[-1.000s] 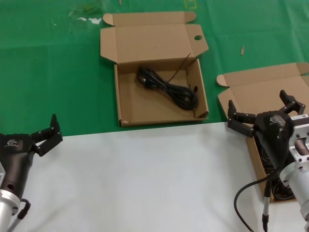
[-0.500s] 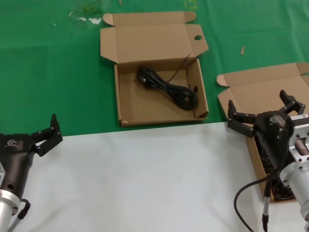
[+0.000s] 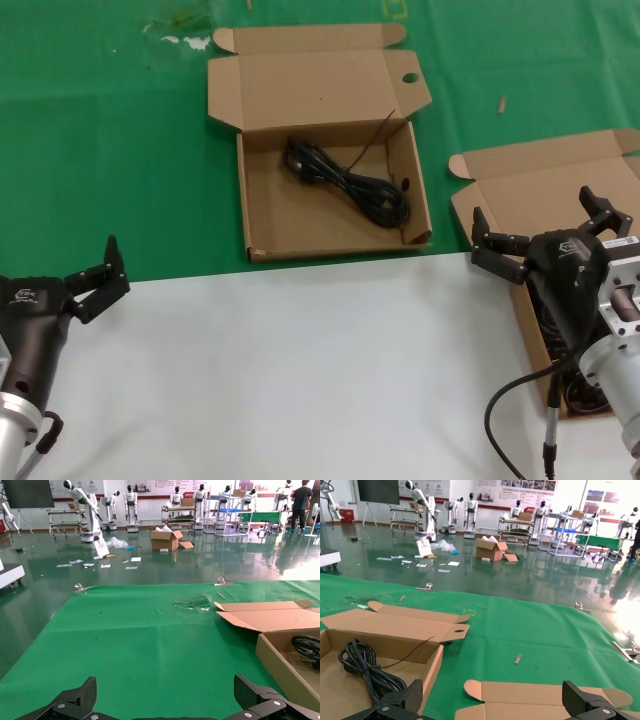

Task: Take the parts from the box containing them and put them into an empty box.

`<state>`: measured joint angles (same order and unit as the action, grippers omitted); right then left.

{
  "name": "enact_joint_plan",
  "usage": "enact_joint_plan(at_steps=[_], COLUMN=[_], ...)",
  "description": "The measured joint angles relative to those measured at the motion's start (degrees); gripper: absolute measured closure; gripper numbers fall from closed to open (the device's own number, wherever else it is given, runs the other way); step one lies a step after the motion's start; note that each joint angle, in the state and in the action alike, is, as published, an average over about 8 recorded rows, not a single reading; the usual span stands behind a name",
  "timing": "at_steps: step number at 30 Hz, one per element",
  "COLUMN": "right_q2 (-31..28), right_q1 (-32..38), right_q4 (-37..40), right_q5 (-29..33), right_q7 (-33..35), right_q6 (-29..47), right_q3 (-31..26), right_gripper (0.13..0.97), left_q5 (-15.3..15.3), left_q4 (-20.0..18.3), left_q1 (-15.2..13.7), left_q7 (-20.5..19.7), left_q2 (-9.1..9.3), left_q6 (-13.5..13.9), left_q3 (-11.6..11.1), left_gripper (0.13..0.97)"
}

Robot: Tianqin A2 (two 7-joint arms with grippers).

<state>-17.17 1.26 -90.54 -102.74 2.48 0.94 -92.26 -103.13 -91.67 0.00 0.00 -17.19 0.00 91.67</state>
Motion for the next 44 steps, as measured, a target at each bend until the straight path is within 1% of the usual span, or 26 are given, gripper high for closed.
enact_joint_plan(at_steps=[44], right_q2=[0.0], right_q1=[0.0], right_q4=[0.0], right_q5=[0.0], right_q7=[0.0], right_q6=[0.0], right_q3=[0.0], right_gripper=[0.129], left_q5=[0.0], left_q4=[0.0], left_q1=[0.0], left_q7=[0.0], left_q2=[0.00], left_q6=[0.0], left_q3=[0.0], left_gripper=[0.132])
